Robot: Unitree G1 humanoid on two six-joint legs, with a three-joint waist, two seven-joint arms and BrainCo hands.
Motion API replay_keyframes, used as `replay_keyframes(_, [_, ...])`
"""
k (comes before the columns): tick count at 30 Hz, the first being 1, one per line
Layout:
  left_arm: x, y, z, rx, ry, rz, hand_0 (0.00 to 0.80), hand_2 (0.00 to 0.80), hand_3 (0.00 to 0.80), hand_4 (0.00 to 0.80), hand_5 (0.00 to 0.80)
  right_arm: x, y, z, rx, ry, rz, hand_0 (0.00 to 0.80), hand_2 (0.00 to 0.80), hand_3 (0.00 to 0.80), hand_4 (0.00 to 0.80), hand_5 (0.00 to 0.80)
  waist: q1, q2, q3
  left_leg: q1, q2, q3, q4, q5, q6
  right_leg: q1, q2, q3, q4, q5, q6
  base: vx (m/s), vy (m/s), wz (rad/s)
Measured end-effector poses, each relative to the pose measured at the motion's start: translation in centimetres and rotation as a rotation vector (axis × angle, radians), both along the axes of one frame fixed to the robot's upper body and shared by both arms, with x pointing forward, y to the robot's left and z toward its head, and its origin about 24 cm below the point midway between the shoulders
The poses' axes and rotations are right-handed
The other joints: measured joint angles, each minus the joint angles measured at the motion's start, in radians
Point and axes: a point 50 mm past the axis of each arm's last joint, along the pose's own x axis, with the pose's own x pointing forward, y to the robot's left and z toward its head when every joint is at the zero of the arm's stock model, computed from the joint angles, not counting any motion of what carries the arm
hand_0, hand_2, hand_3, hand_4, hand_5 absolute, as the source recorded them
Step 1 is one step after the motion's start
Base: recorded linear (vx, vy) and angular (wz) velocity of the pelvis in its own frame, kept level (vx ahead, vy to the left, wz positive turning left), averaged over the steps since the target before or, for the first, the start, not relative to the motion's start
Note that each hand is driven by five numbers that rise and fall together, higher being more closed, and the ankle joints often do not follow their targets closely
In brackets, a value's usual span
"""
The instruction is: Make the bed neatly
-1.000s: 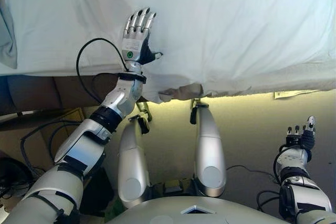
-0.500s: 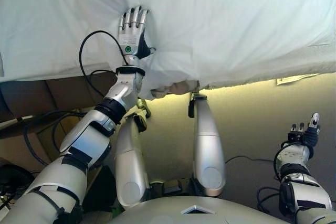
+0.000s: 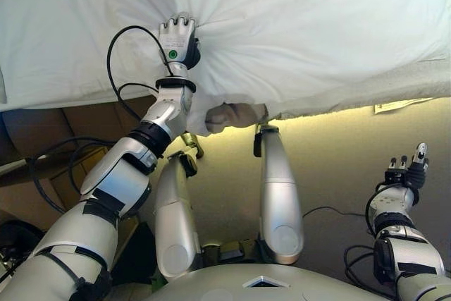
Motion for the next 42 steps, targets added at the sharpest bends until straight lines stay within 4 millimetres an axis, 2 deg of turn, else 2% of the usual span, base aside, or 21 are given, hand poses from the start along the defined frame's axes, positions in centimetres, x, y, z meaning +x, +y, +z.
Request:
replay_keyframes(2, [0.0, -0.1, -0.2, -0.025, 0.010, -0.010, 0.800, 0.800, 0.800, 0.800, 0.800, 0.1, -0.1, 0.2, 0.000, 0.007, -0.008, 0.000, 0.000, 0.000, 0.000, 0.000, 0.000, 0.004, 0.000, 0.006, 0.000, -0.002, 0.002, -0.006, 0.002, 0.007, -0.001, -0.002, 0.004, -0.007, -0.004, 0.000, 0.000, 0.00])
replay_keyframes(3, [-0.2, -0.1, -0.6, -0.032, 0.023, -0.014, 0.800, 0.800, 0.800, 0.800, 0.800, 0.4, -0.2, 0.5, -0.002, 0.007, -0.013, 0.000, 0.000, 0.000, 0.000, 0.000, 0.015, 0.009, 0.000, 0.013, -0.001, -0.003, 0.001, 0.002, -0.004, 0.014, -0.002, -0.002, 0.006, -0.002, 0.003, 0.010, 0.013, 0.03])
replay_keyframes(5, [-0.3, -0.9, -0.9, -0.067, 0.036, -0.040, 0.800, 0.800, 0.800, 0.800, 0.800, 0.6, -0.6, 0.8, -0.003, 0.027, -0.034, 0.000, 0.000, 0.000, 0.000, 0.000, 0.018, 0.022, 0.001, 0.037, -0.004, -0.010, -0.003, 0.001, -0.005, 0.041, -0.007, -0.011, 0.006, -0.006, 0.002, 0.010, 0.015, 0.07])
replay_keyframes(10, [-1.0, -1.1, -3.1, -0.123, 0.093, -0.054, 0.800, 0.800, 0.800, 0.800, 0.800, 2.4, -0.3, 2.2, -0.004, 0.004, -0.078, 0.000, 0.000, 0.000, 0.000, 0.000, 0.037, 0.044, 0.001, 0.120, -0.011, -0.030, -0.034, 0.006, -0.007, 0.137, -0.017, -0.039, -0.015, -0.013, 0.000, 0.025, -0.014, 0.09])
replay_keyframes(15, [-1.4, -0.8, -5.1, -0.130, 0.133, -0.075, 0.800, 0.800, 0.800, 0.800, 0.800, 2.4, -0.5, 2.3, -0.002, 0.025, -0.150, 0.000, 0.000, 0.000, 0.000, 0.000, 0.072, 0.063, 0.001, 0.179, -0.011, -0.060, -0.046, 0.008, -0.012, 0.219, -0.020, -0.074, -0.030, -0.022, -0.003, 0.030, -0.005, 0.12])
replay_keyframes(18, [-1.6, 0.3, -6.4, -0.140, 0.176, -0.052, 0.800, 0.800, 0.800, 0.800, 0.800, 2.4, -0.5, 2.4, 0.012, 0.044, -0.187, 0.000, 0.000, 0.000, 0.000, 0.000, 0.082, 0.073, 0.000, 0.213, -0.012, -0.072, -0.055, 0.009, -0.012, 0.264, -0.023, -0.092, -0.040, -0.025, -0.005, 0.044, 0.030, 0.09])
replay_keyframes(23, [-1.6, 2.1, -7.2, -0.145, 0.203, -0.031, 0.800, 0.800, 0.800, 0.800, 0.800, 2.1, -1.4, 2.8, 0.009, 0.072, -0.229, 0.000, 0.000, 0.000, 0.000, 0.000, 0.110, 0.092, -0.005, 0.235, -0.012, -0.076, -0.064, 0.011, -0.010, 0.292, -0.031, -0.112, -0.045, -0.030, -0.011, 0.015, 0.016, 0.05])
replay_keyframes(30, [-1.9, 6.4, -8.4, -0.114, 0.259, 0.075, 0.800, 0.800, 0.800, 0.800, 0.800, 2.6, -2.8, 4.8, -0.036, 0.062, -0.251, 0.000, 0.000, 0.000, 0.000, 0.000, 0.126, 0.110, -0.006, 0.249, -0.011, -0.075, -0.064, 0.016, -0.016, 0.303, -0.033, -0.114, -0.042, -0.032, -0.014, 0.027, 0.069, 0.00])
replay_keyframes(34, [-2.6, 8.4, -9.5, -0.093, 0.299, 0.130, 0.800, 0.800, 0.800, 0.800, 0.800, 2.3, -4.2, 6.3, -0.080, 0.056, -0.269, 0.000, 0.000, 0.000, 0.000, 0.000, 0.130, 0.135, -0.012, 0.266, -0.012, -0.070, -0.070, 0.013, -0.013, 0.318, -0.036, -0.114, -0.049, -0.032, -0.014, 0.035, 0.157, -0.04])
replay_keyframes(38, [-3.0, 9.2, -10.3, -0.086, 0.324, 0.161, 0.800, 0.800, 0.800, 0.800, 0.800, 1.9, -5.6, 7.8, -0.137, 0.061, -0.283, 0.000, 0.000, 0.000, 0.000, 0.000, 0.128, 0.171, -0.024, 0.276, -0.016, -0.054, -0.077, 0.013, -0.012, 0.315, -0.048, -0.114, -0.047, -0.032, -0.013, 0.026, 0.113, -0.07])
replay_keyframes(41, [-3.4, 9.5, -10.8, -0.112, 0.336, 0.169, 0.800, 0.800, 0.800, 0.800, 0.800, 1.8, -5.9, 8.1, -0.149, 0.069, -0.290, 0.000, 0.000, 0.000, 0.000, 0.000, 0.123, 0.186, -0.026, 0.285, -0.017, -0.049, -0.086, 0.016, -0.017, 0.313, -0.051, -0.113, -0.038, -0.035, -0.012, 0.005, 0.030, -0.04])
replay_keyframes(42, [-3.4, 9.4, -10.9, -0.146, 0.336, 0.169, 0.690, 0.690, 0.690, 0.690, 0.690, 1.8, -5.9, 8.1, -0.147, 0.071, -0.291, 0.000, 0.000, 0.000, 0.000, 0.000, 0.122, 0.189, -0.027, 0.285, -0.017, -0.049, -0.088, 0.017, -0.019, 0.309, -0.051, -0.113, -0.034, -0.038, -0.016, -0.022, -0.025, 0.03])
